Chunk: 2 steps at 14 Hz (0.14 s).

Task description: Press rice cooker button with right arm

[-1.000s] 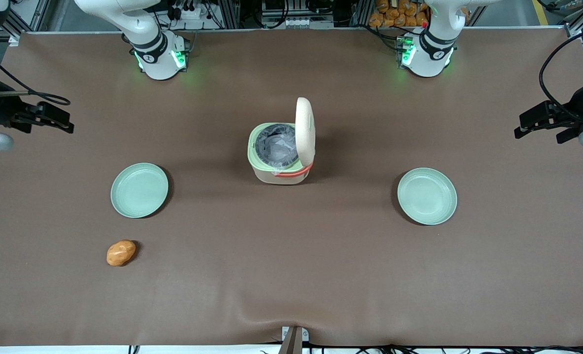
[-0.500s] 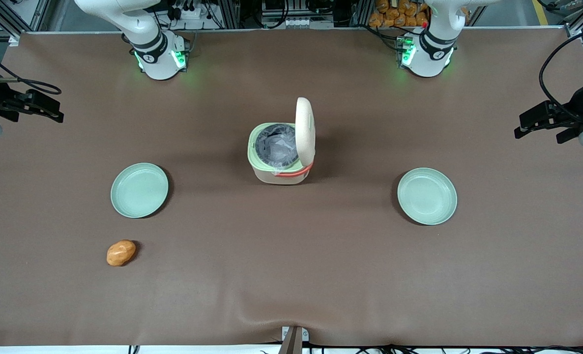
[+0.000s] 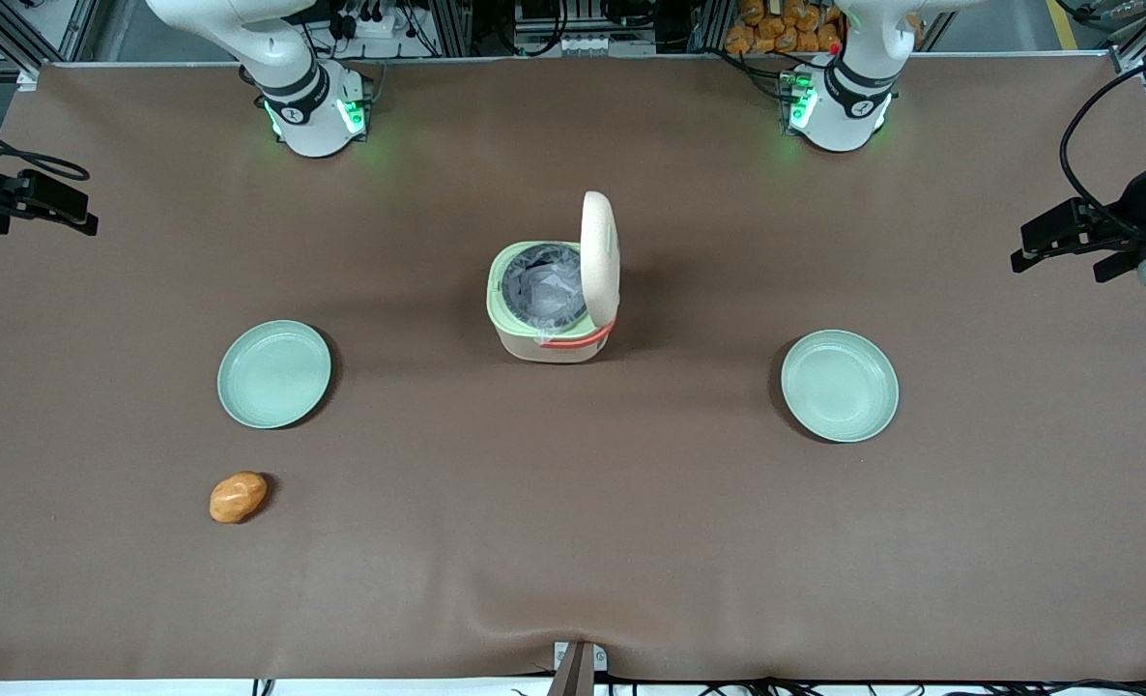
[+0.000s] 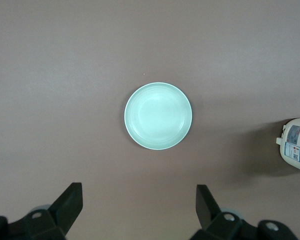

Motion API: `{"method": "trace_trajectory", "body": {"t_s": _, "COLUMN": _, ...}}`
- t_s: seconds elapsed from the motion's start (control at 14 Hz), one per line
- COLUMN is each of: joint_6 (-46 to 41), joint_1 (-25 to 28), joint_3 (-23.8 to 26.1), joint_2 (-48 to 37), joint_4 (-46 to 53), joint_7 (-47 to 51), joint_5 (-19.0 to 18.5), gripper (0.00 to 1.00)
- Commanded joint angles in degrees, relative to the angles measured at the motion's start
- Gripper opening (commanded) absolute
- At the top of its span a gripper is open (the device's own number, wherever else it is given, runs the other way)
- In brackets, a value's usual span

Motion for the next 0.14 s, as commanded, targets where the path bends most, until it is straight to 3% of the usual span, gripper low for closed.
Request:
{"method": "trace_trajectory", "body": {"t_s": 0.0, "joint_6": -1.1, "joint_1": 0.2, "joint_3": 0.1, "joint_2": -0.8, "joint_4": 0.3, "joint_7": -0.8, "joint_5": -0.7, "gripper": 1.0}}
{"method": "trace_trajectory", "body": {"t_s": 0.07, "joint_6": -1.2, "joint_1": 0.2, "joint_3": 0.1, "joint_2": -0.8, "joint_4": 0.2, "joint_7": -0.8, "joint_5": -0.6, "gripper": 1.0}}
